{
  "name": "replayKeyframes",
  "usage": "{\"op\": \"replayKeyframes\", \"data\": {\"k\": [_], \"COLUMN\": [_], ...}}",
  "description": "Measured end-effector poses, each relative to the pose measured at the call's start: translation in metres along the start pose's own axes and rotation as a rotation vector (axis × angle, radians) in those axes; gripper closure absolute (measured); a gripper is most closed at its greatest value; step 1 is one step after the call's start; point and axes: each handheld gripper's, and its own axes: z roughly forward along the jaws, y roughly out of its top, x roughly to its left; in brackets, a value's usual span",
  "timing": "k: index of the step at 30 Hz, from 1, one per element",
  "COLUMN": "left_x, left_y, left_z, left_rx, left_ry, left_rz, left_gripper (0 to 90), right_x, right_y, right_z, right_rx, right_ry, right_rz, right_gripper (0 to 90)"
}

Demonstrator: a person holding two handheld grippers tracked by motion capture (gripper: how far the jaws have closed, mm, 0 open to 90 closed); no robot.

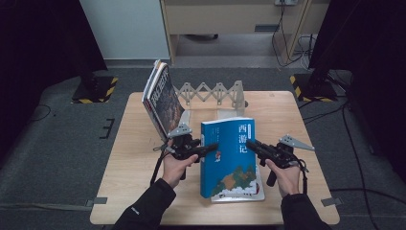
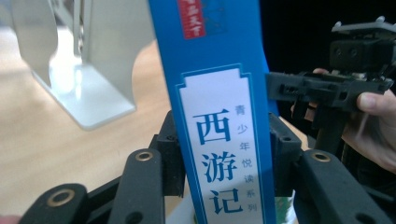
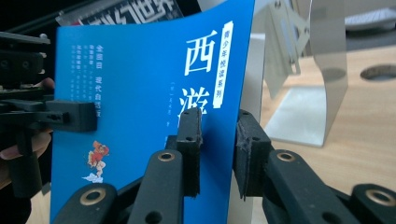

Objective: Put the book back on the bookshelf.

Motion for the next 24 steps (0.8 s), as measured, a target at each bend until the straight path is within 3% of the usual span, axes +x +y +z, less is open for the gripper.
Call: {"op": "replayKeyframes", "data": {"k": [4,11,15,19,24], "left_x": [-0.005,-0.014,-0.025,-0.026,-0.026], "left_y": [0.001,0.002,0.007,0.002,-0.001], "left_z": [-0.005,-0.002,0.003,0.002,0.003], "left_rx": [-0.026,-0.01,0.007,-0.018,-0.038], "left_ry": [-0.011,-0.074,-0.019,0.013,0.02], "left_rz": [0.036,0.083,0.139,0.141,0.157], "left_gripper": [59.7,53.1,57.7,59.6,59.9], "right_x": [0.002,0.005,0.01,0.009,0.007], "right_y": [0.004,0.0,0.001,0.0,-0.001], "right_z": [-0.002,0.001,0.001,-0.002,-0.002], "right_rx": [-0.022,-0.031,-0.024,-0.019,0.01], "right_ry": [0.012,0.057,0.075,0.083,0.061], "right_rz": [-0.016,-0.033,-0.054,-0.062,-0.09], "right_gripper": [74.1,71.9,68.5,67.9,60.5]}}
